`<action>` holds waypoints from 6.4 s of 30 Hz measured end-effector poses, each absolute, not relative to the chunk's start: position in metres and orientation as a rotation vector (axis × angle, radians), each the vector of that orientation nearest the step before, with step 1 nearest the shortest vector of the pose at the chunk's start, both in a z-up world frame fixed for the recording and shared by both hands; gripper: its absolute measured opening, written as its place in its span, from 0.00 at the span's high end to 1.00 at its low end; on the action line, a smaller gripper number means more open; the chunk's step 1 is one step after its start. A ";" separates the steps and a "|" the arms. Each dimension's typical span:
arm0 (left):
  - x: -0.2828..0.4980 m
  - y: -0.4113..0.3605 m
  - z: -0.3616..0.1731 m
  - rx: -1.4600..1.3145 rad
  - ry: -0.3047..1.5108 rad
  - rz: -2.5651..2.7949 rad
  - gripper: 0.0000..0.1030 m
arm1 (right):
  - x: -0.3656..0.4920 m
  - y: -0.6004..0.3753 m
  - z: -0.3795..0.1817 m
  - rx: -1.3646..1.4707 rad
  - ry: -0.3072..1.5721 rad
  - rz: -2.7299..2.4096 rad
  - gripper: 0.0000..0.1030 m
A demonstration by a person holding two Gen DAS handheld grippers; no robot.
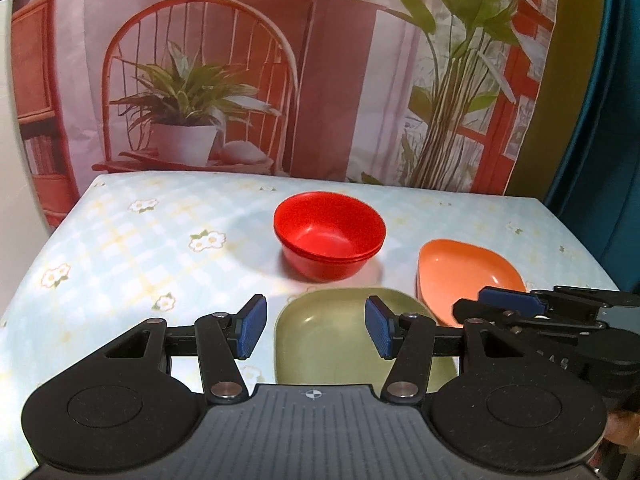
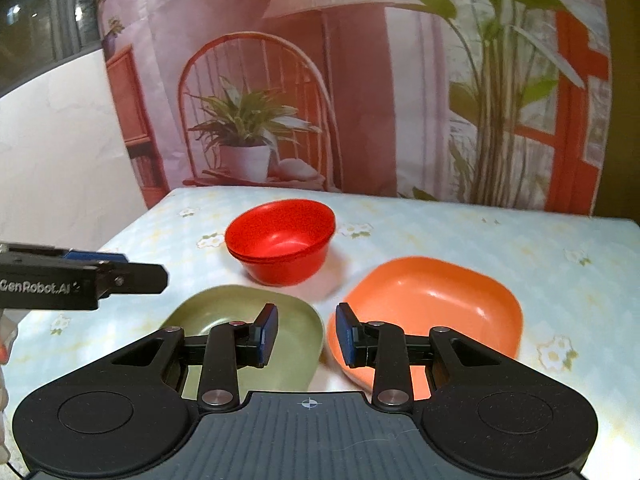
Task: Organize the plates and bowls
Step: 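Move the left tool toward the nearest sage-green plate rim, then close the left tool on the sage-green plate rim and lift it, then carry the green plate with the left tool onto the other green plate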
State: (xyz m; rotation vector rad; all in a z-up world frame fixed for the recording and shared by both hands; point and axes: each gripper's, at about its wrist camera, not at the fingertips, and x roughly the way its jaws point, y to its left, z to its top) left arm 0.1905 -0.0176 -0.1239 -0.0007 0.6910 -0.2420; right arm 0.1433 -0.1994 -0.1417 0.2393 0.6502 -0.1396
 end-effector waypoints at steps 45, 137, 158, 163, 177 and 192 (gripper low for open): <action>0.132 -0.087 -0.159 -0.009 0.882 -0.527 0.46 | 0.028 -0.225 -0.157 0.170 0.671 -0.264 0.73; 0.208 -0.012 -0.113 -0.195 0.730 -0.516 0.74 | 0.131 -0.241 -0.103 0.311 0.664 -0.180 0.84; 0.222 0.004 -0.124 -0.218 0.780 -0.494 0.74 | 0.149 -0.230 -0.122 0.337 0.690 -0.148 0.84; 0.221 0.007 -0.123 -0.224 0.785 -0.488 0.74 | 0.145 -0.225 -0.125 0.345 0.693 -0.142 0.84; 0.218 0.018 -0.138 -0.222 0.817 -0.456 0.74 | 0.147 -0.205 -0.136 0.321 0.728 -0.111 0.84; 0.213 0.011 -0.159 -0.096 0.837 -0.408 0.73 | 0.144 -0.175 -0.154 0.146 0.718 -0.113 0.84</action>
